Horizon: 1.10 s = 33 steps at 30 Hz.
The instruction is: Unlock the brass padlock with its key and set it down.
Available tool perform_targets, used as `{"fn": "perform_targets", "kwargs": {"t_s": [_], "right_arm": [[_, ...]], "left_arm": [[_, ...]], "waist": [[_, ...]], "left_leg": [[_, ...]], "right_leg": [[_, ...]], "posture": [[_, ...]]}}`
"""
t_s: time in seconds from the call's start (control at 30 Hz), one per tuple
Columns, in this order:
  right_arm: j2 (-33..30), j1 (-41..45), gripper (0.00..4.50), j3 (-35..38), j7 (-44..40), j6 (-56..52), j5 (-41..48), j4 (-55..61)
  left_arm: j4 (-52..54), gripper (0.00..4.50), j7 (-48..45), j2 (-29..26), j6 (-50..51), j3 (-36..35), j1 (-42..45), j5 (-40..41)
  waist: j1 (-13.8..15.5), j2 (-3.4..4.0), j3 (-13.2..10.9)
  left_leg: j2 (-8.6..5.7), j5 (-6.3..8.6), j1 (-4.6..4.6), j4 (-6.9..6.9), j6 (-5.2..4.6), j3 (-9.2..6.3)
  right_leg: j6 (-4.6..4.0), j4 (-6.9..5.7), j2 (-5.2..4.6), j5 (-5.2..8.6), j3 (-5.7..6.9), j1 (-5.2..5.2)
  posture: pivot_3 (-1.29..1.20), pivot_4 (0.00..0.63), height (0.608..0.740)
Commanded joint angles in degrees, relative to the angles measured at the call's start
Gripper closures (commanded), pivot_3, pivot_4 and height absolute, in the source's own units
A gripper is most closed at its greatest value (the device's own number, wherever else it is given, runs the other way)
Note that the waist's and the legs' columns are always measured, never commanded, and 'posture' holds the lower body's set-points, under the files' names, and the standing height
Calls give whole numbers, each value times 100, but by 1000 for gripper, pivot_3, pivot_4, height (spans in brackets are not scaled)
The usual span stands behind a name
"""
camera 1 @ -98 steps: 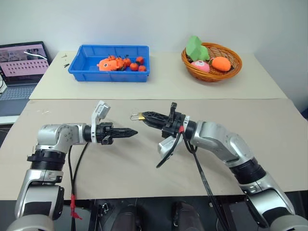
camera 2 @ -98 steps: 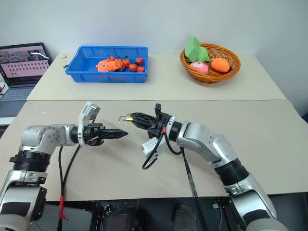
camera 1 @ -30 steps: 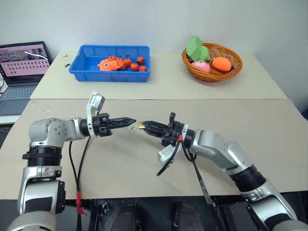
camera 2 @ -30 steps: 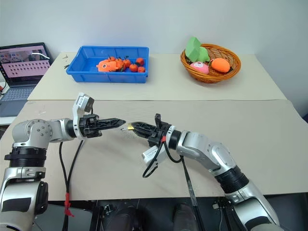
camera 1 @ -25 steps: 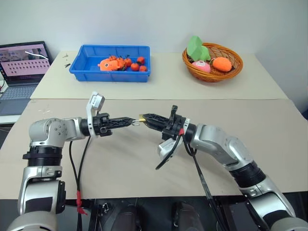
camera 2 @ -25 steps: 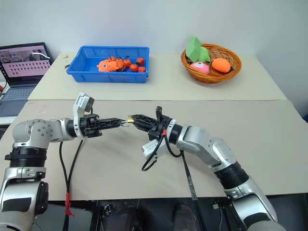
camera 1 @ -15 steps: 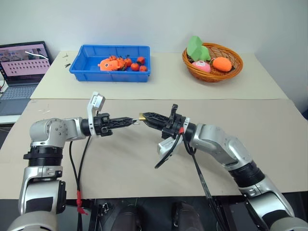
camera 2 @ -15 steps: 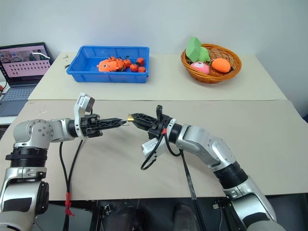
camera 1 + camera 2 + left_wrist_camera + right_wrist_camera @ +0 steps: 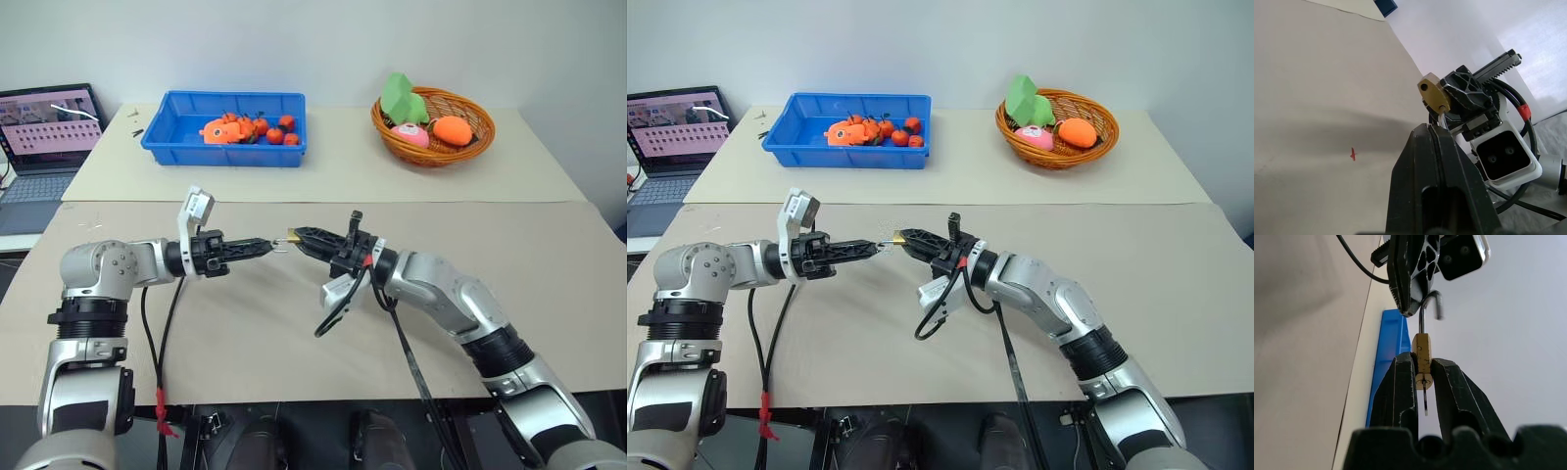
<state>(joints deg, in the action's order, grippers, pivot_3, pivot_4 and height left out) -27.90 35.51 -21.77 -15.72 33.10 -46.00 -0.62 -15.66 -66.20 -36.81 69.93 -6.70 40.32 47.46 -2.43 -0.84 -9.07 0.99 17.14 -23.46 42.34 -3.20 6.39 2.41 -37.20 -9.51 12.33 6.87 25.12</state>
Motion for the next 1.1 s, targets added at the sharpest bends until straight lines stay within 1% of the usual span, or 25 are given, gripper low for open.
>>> {"fn": "perform_targets", "kwargs": {"t_s": [0.03, 0.23, 0.47, 0.57, 0.67, 0.7, 0.87, 1.0, 1.1], "right_arm": [[14, 71, 4343, 30, 184, 57, -11, 78], [-7, 31, 4343, -6, 253, 86, -46, 20], [-172, 150, 4343, 125, 278, 133, 38, -159], [-251, 100, 4343, 140, 273, 173, 84, -159], [-359, -99, 4343, 115, 175, 298, 286, -104], [-387, -163, 4343, 115, 138, 337, 385, -103], [-509, -321, 4343, 15, -31, 592, 668, -229], [-431, -496, 4343, -280, -446, 772, 1068, -347], [-367, -466, 4343, -421, -478, 871, 966, -642]], "left_arm": [[120, 4470, -86, -82, 33, -184, 107, 175], [109, 4470, -82, -82, 33, -201, 102, 150], [82, 4470, -161, -142, -199, -44, 14, -69], [161, 4470, -285, -229, -663, 142, -113, -348], [503, 4470, -586, -453, -1637, 621, -361, -960], [570, 4470, -668, -497, -1755, 681, -394, -1013], [863, 4470, -827, -534, -2068, 764, -389, -1081], [1295, 4470, -809, -515, -1904, 662, -311, -868], [1508, 4470, -752, -504, -1779, 592, -288, -732]], "waist": [[-1, 0, 0], [-2, 0, 0], [-2, 0, 0], [-3, 0, 0], [-11, 0, 0], [-6, 0, 0], [11, 0, 0], [8, -1, 0], [-2, -1, -1]], "left_leg": [[0, 0, 0, 0, 0, 0], [0, 0, 1, 0, 0, 0], [0, 0, 0, 0, 0, 0], [0, 0, 1, 0, 0, 1], [0, 0, 1, -4, 1, 2], [0, 0, 1, -5, 1, 3], [0, 0, -4, -1, 1, 4], [1, 0, 1, 0, 1, 1], [1, 0, 0, -1, 1, 1]], "right_leg": [[0, 0, 0, 0, 0, 0], [0, 1, 0, 0, -1, 0], [0, 1, 0, 0, 0, 0], [0, 1, 0, 0, -1, 0], [0, 1, 1, 0, -1, 1], [0, 1, 0, 0, -1, 1], [0, 5, -1, 0, 1, 3], [0, 6, -2, 0, 0, -1], [0, 6, -2, 0, -1, 0]], "posture": [[0, 150, 692], [0, 150, 692], [0, 150, 692], [0, 150, 692], [0, 150, 692], [0, 150, 692], [0, 150, 692], [0, 150, 692], [0, 150, 692]]}}
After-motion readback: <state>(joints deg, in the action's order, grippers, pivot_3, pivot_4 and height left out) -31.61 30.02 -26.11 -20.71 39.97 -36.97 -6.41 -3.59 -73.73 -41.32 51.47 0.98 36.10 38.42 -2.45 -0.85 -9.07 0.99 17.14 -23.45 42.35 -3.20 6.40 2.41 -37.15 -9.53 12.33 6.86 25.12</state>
